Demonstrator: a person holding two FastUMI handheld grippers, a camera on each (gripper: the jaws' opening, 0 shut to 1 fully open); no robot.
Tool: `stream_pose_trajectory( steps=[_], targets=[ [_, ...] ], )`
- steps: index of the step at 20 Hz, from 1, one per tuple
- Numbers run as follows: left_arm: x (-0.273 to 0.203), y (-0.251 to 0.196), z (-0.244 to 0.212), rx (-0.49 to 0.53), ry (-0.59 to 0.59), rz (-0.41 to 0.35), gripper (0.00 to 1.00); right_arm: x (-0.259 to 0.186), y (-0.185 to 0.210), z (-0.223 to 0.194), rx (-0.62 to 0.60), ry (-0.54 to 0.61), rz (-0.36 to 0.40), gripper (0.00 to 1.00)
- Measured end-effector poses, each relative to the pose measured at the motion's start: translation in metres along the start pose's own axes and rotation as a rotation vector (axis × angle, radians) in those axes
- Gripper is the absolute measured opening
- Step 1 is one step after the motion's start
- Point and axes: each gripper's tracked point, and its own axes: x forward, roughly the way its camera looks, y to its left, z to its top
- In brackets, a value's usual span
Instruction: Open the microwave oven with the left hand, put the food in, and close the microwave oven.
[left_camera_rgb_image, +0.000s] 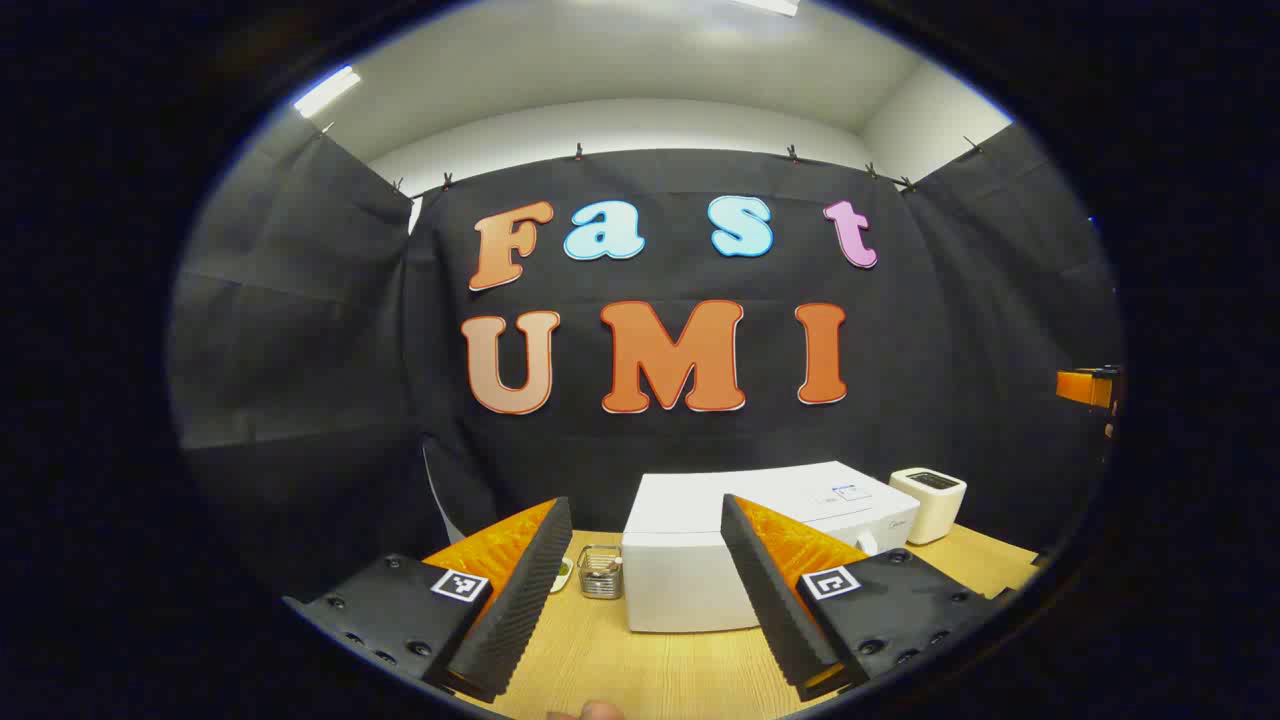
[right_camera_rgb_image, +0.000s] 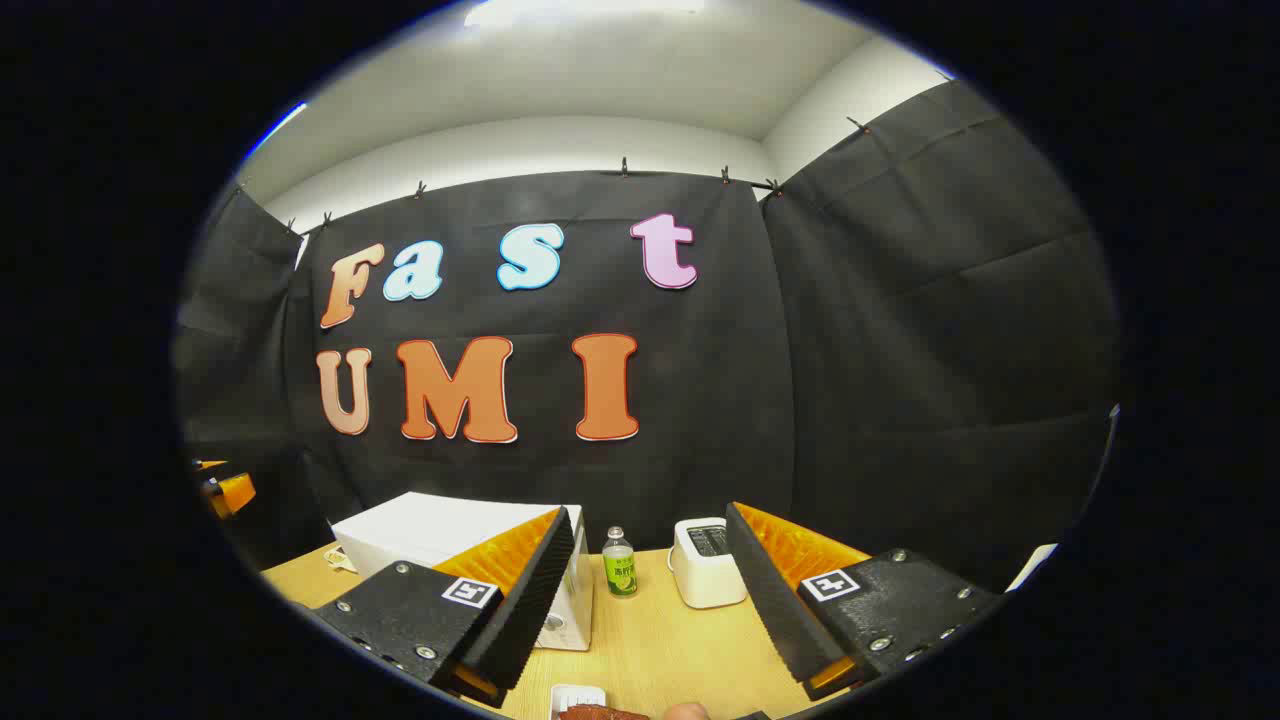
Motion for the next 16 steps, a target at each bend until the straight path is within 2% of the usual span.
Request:
stream_pose_trajectory(
  steps=[5,14,15,16],
  targets=[
    [0.002,-0.023,0.008,-0.013,-0.014,-0.041,0.94,0.003,-0.004,-0.005,-0.012,0.002,-0.001,0.95],
    [0.005,-0.022,0.011,0.002,-0.013,-0.019,0.94,0.006,-0.002,-0.003,-0.015,0.001,0.014,0.95],
    [0.004,-0.021,0.012,0.009,-0.018,-0.015,0.98,0.005,-0.002,-0.001,-0.014,-0.003,0.011,0.95],
    [0.002,-0.021,0.015,0.010,-0.025,-0.014,0.94,0.004,-0.002,0.000,-0.013,-0.005,0.009,0.95]
  ],
)
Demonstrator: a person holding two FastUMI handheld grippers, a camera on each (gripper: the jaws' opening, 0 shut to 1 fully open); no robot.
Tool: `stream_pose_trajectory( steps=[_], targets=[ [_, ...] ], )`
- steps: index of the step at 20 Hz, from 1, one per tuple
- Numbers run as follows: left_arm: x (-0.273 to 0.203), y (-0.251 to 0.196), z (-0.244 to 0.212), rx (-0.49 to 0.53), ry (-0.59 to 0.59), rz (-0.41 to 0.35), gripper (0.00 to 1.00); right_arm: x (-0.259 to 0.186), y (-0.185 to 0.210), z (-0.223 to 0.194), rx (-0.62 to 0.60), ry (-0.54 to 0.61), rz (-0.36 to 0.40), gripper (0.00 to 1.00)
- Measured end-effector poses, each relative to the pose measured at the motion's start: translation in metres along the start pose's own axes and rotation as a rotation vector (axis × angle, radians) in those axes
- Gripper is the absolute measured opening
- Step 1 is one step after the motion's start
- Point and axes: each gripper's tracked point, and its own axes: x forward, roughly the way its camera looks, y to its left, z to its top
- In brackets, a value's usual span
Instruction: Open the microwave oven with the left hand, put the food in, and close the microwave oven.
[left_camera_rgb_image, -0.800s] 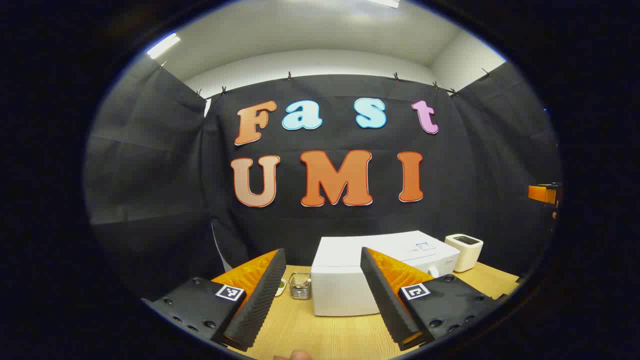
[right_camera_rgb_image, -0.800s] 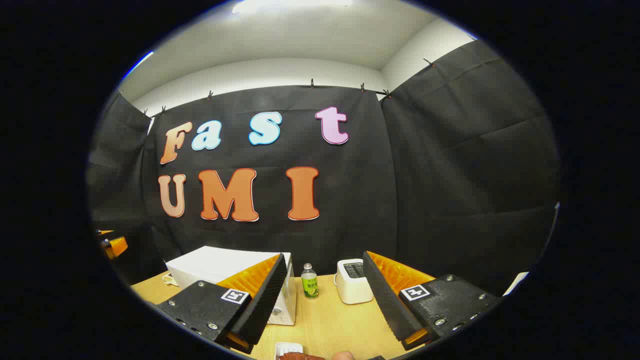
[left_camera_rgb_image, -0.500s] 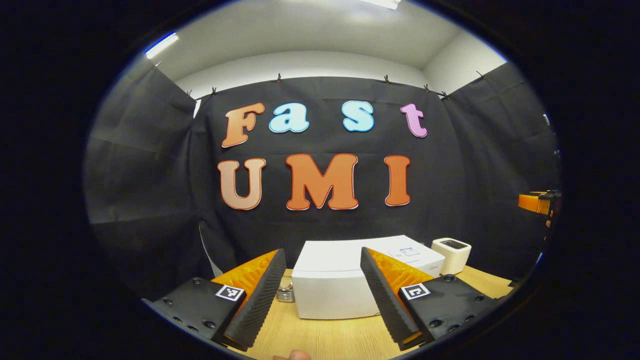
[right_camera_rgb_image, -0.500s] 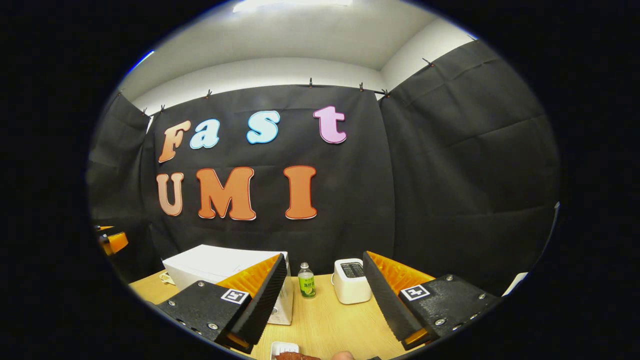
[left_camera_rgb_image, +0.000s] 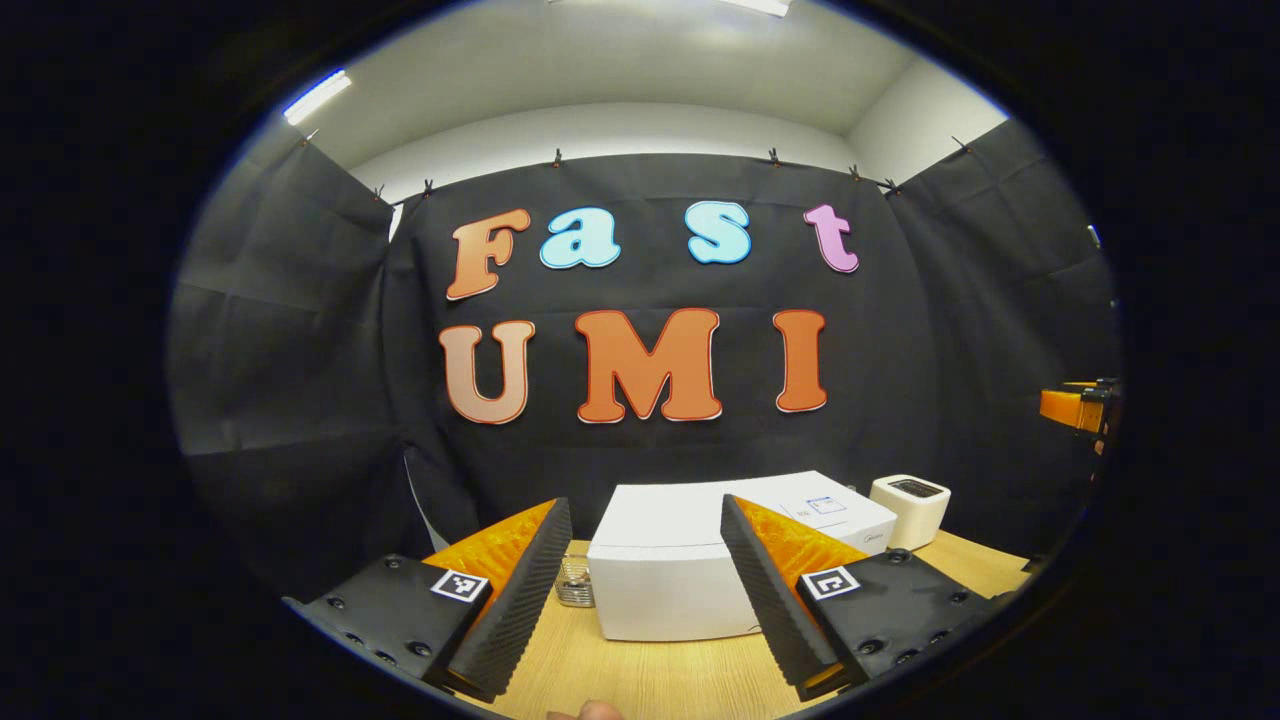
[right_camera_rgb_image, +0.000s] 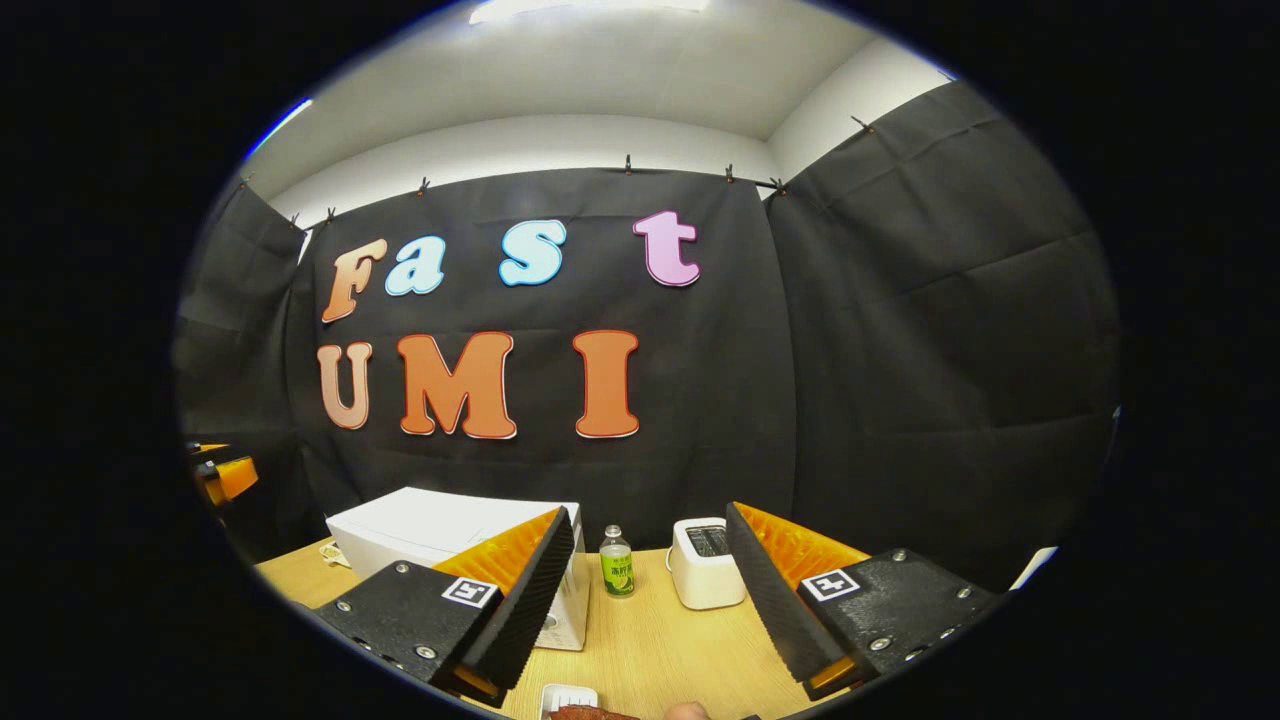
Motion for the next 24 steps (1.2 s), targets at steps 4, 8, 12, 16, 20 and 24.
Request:
stream_pose_trajectory(
  steps=[4,8,12,16,20,24],
  targets=[
    [-0.004,-0.009,-0.001,-0.006,-0.008,-0.014,0.98,-0.007,0.001,0.001,-0.006,-0.004,0.006,0.95],
    [0.001,-0.034,-0.017,-0.034,0.016,-0.058,0.94,-0.013,0.001,0.003,-0.014,-0.013,0.006,0.95],
    [0.008,-0.063,-0.046,-0.048,0.048,-0.098,0.95,-0.015,-0.003,-0.003,-0.009,0.000,0.004,0.95],
    [0.016,-0.098,-0.073,-0.041,0.062,-0.134,1.00,-0.018,-0.010,-0.006,-0.001,0.009,-0.010,0.95],
    [0.023,-0.143,-0.107,-0.042,0.084,-0.189,0.94,-0.018,-0.016,-0.011,-0.010,0.010,-0.022,0.95],
    [0.036,-0.173,-0.138,-0.029,0.091,-0.201,0.94,-0.020,-0.019,-0.019,-0.009,0.023,-0.024,0.95]
  ],
)
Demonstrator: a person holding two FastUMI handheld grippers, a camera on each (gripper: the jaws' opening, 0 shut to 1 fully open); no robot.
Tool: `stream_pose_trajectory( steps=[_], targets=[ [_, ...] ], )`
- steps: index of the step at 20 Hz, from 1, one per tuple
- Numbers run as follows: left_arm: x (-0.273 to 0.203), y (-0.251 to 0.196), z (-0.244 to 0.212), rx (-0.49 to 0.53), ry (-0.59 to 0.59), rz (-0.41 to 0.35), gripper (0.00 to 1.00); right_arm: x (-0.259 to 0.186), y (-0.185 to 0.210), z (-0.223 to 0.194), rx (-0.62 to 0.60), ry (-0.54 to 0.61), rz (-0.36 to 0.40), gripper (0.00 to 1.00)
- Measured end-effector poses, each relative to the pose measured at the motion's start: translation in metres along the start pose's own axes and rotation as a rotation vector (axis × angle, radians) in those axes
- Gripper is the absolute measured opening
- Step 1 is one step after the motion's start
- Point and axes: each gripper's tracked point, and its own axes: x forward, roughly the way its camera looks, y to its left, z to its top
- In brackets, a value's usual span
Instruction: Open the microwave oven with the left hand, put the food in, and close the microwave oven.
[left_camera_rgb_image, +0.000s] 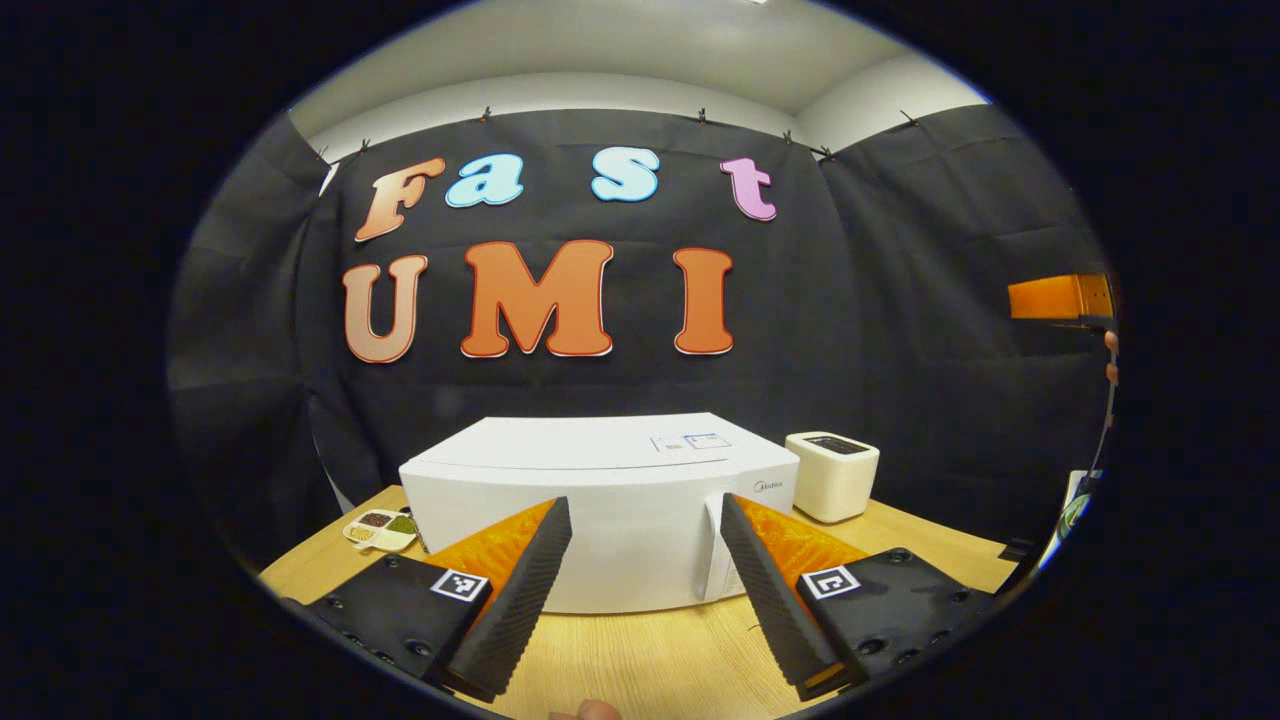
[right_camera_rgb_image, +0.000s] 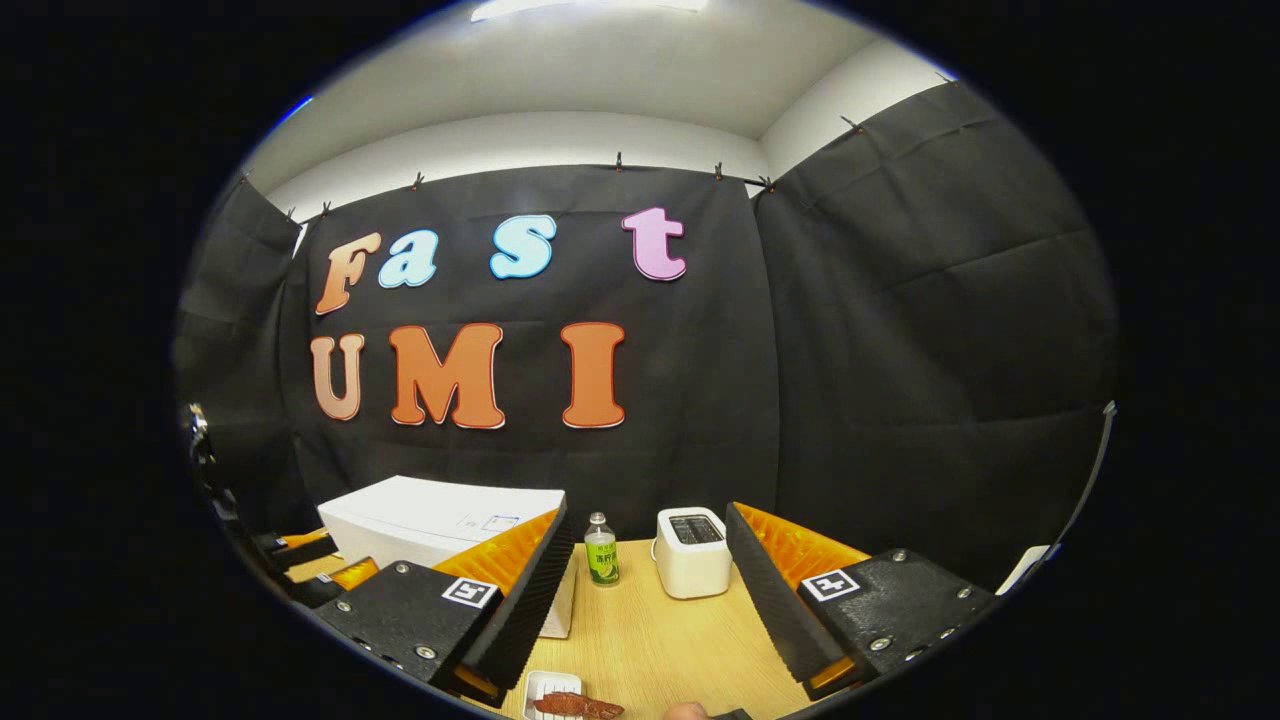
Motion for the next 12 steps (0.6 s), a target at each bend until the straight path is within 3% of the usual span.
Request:
stream_pose_trajectory(
  steps=[3,4,10,11,12],
  targets=[
    [0.018,-0.015,-0.033,0.009,0.038,-0.003,1.00,0.000,-0.003,-0.005,-0.001,0.004,0.009,0.95],
    [0.023,-0.021,-0.040,0.012,0.043,-0.012,0.95,0.001,-0.005,-0.006,0.002,0.008,0.011,0.95],
    [0.062,-0.047,-0.077,-0.056,0.084,-0.057,0.98,0.011,-0.030,-0.019,-0.013,0.025,-0.038,0.95],
    [0.069,-0.049,-0.083,-0.053,0.091,-0.055,0.94,0.013,-0.033,-0.021,-0.020,0.029,-0.045,0.95],
    [0.075,-0.052,-0.087,-0.045,0.097,-0.051,0.98,0.014,-0.036,-0.024,-0.022,0.034,-0.051,0.95]
  ],
)
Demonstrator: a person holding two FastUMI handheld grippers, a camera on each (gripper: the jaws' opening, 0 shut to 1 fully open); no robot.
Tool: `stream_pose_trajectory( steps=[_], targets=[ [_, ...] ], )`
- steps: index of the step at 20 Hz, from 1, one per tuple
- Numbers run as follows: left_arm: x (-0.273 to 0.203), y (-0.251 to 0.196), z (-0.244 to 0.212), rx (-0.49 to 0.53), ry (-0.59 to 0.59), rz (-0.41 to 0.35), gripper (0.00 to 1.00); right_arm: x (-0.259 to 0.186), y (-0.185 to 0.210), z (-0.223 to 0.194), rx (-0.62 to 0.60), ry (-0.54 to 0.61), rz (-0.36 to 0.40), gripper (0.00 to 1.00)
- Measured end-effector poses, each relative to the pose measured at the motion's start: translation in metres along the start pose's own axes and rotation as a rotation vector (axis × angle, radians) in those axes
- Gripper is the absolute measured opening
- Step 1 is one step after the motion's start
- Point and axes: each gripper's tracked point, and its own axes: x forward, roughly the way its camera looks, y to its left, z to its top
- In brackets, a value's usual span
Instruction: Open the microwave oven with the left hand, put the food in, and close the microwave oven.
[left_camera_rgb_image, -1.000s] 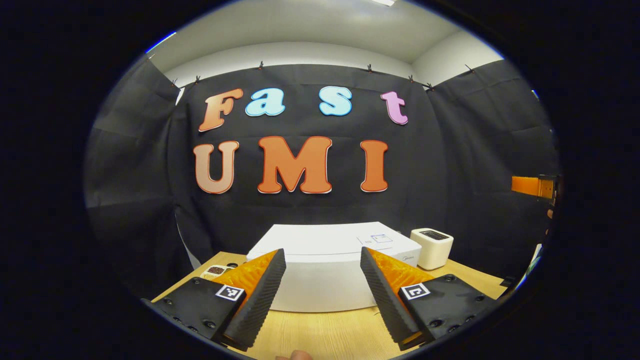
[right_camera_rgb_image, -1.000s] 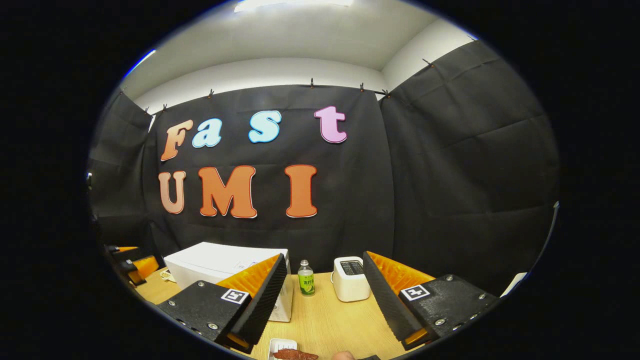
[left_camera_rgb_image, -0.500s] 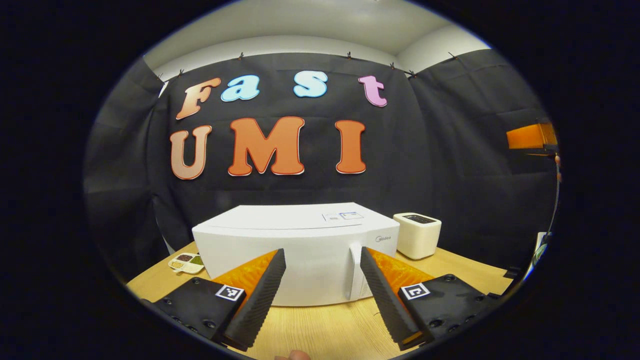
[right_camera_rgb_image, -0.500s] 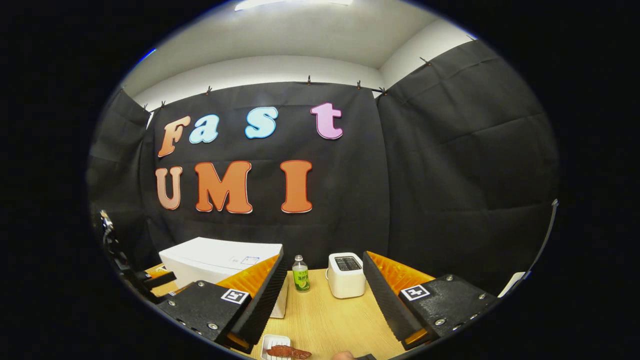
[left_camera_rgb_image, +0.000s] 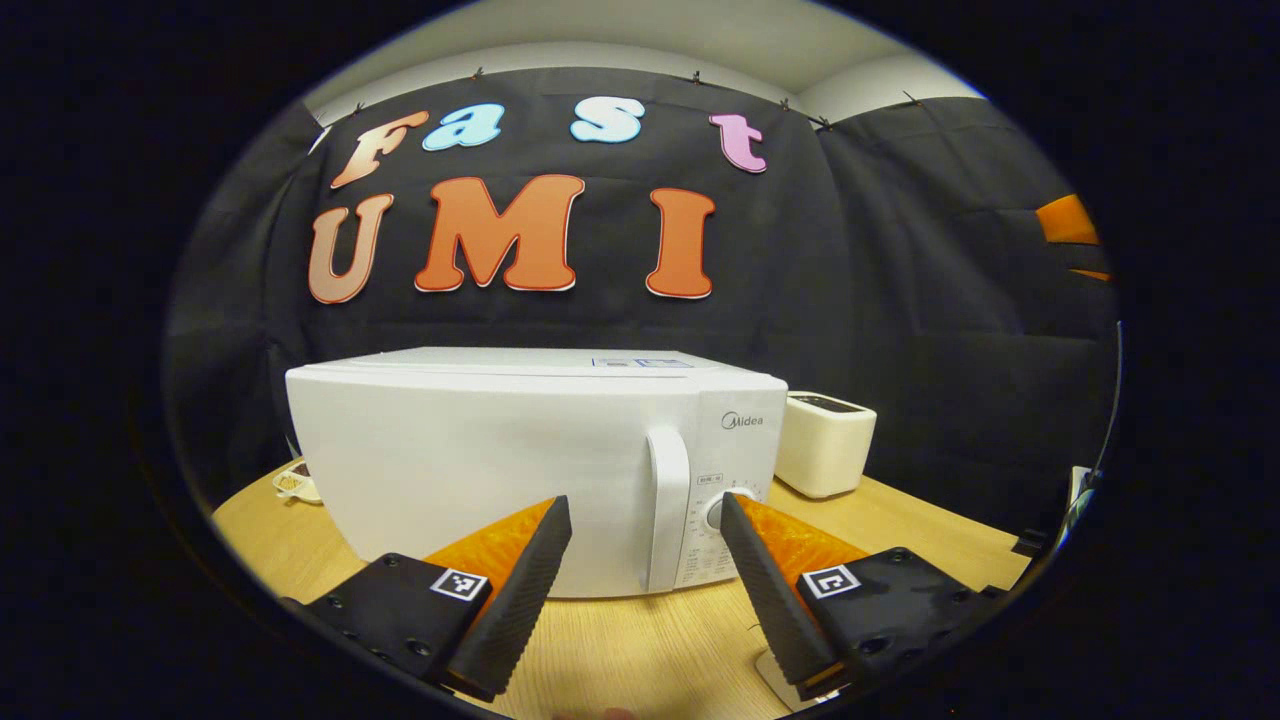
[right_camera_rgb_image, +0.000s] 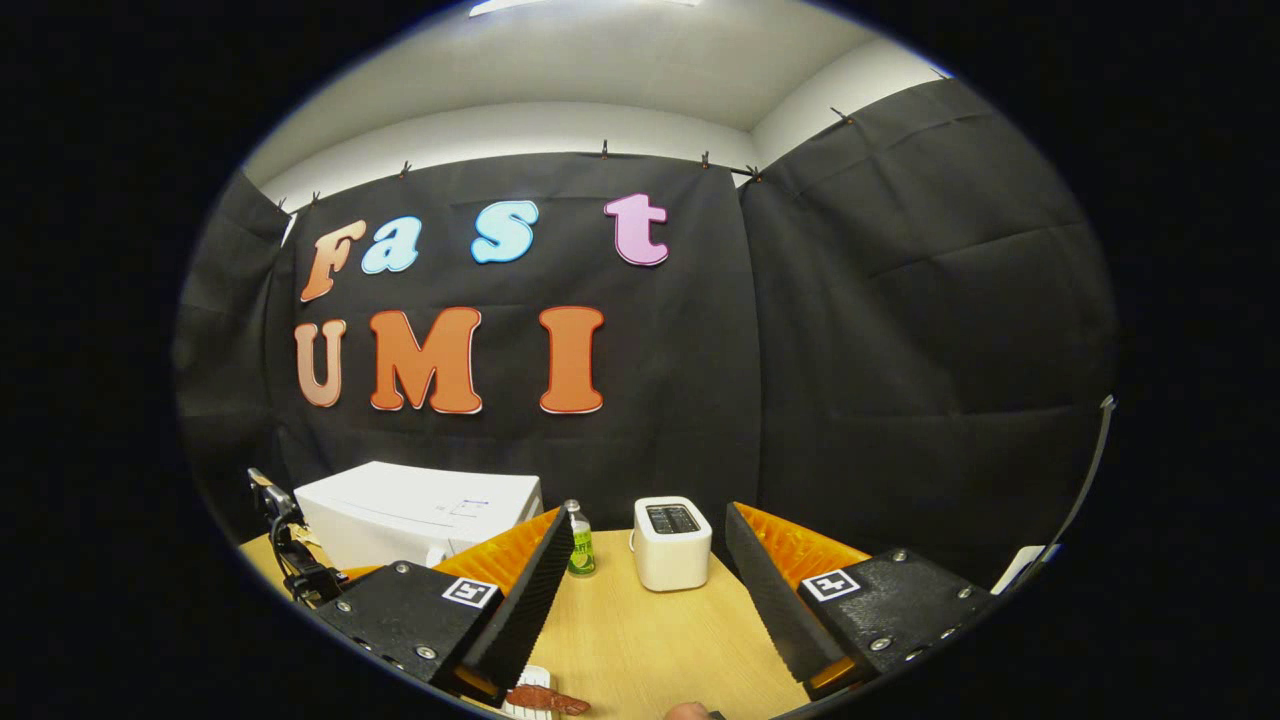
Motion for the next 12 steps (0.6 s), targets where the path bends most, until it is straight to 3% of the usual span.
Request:
stream_pose_trajectory(
  steps=[3,6,8,9,10,12],
  targets=[
    [0.020,-0.001,-0.007,0.026,-0.008,0.032,0.95,0.005,-0.007,-0.007,0.009,0.014,-0.006,0.95],
    [0.036,-0.003,-0.017,0.031,0.010,0.043,0.98,0.010,-0.012,-0.015,0.014,0.021,-0.013,0.95],
    [0.045,-0.006,-0.017,0.036,-0.003,0.032,0.93,0.014,-0.015,-0.017,0.011,0.021,-0.018,0.95],
    [0.048,-0.007,-0.016,0.033,-0.005,0.031,0.78,0.014,-0.015,-0.018,0.012,0.022,-0.017,0.95],
    [0.053,-0.006,-0.018,0.033,-0.008,0.029,0.75,0.015,-0.015,-0.019,0.015,0.022,-0.013,0.95],
    [0.056,-0.014,-0.023,0.024,0.007,0.014,0.49,0.017,-0.014,-0.022,0.020,0.025,-0.006,0.95]
  ],
)
